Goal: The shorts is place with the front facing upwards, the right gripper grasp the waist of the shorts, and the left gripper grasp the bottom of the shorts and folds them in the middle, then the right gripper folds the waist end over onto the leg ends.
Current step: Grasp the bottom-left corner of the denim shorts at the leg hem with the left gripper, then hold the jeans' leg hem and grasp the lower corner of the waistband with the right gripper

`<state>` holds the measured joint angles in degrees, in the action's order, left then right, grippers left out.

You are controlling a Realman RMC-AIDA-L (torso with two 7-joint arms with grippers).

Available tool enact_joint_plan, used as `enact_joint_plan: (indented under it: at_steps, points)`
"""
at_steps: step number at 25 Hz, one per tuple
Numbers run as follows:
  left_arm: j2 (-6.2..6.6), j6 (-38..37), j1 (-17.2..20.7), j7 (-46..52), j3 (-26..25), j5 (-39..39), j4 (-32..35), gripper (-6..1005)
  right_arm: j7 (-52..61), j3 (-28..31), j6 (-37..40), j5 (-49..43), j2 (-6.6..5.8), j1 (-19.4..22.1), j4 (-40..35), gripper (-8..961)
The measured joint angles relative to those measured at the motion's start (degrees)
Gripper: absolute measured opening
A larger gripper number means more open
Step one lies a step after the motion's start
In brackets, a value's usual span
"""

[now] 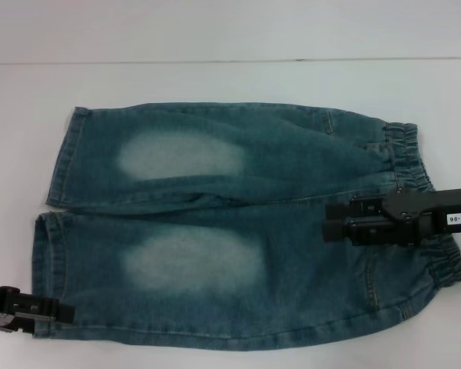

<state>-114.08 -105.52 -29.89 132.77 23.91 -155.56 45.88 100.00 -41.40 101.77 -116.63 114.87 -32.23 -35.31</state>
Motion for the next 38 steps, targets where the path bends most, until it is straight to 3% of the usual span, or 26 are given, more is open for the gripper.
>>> enact_joint_plan:
  at_steps: [13,16,26,32,38]
  points:
    - [-0.07,-0.65,0.13,-3.58,-0.22,0.9,0.28,828,-0.07,0.0,-0.79,0.0,0.11,0.51,0.24,633]
    - [-0.63,-0.68,0.07,-5.27,-0.32,0.94,0.27,607,-0.07,0.0,-0.85,0.0,0.23,0.51,0.25,633]
    - [-0.87,0.0,-0.08,-5.94,-0.41,0.97,0.22,163,-0.07,-0.09,-0.9,-0.08,0.34,0.45,0.25,634]
    - [-0.87,0.16,-0.1,-6.08,-0.44,1.43,0.22,27,-0.01,-0.08,-1.64,-0.09,0.35,0.15,0.25,634]
    - [-0.8,0.22,-0.89,-5.49,-0.91,1.65,-0.05,27,1.45,0.81,-2.27,0.79,0.38,-0.7,0.06,634]
